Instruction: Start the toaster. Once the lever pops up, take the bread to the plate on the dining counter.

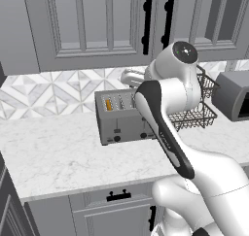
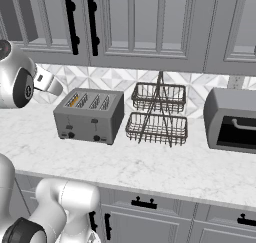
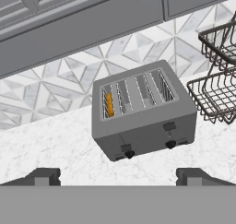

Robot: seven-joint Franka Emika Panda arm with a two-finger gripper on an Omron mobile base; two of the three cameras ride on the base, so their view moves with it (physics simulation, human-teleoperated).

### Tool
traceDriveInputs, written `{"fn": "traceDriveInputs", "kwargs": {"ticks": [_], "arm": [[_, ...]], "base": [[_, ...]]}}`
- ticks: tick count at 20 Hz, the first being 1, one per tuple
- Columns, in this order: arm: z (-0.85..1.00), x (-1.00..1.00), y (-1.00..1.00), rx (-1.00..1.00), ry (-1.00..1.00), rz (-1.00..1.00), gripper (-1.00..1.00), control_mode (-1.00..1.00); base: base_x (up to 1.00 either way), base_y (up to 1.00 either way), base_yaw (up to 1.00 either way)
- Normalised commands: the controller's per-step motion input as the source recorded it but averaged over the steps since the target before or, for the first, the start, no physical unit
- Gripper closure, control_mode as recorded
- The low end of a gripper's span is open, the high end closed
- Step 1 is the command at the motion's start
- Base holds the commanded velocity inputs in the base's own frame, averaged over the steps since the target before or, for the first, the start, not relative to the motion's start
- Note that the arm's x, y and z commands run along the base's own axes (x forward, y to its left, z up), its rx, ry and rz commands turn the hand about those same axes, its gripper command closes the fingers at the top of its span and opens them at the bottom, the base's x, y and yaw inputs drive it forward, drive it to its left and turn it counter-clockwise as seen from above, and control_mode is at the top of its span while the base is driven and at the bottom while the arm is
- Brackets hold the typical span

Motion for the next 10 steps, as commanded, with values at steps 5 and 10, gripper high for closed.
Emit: {"fn": "traceDriveInputs", "kwargs": {"ticks": [5, 10], "arm": [[0.0, 0.0, 0.0, 0.0, 0.0, 0.0, -1.0, -1.0], [0.0, 0.0, 0.0, 0.0, 0.0, 0.0, -1.0, -1.0]], "base": [[0.0, 0.0, 0.0], [0.0, 0.0, 0.0]]}}
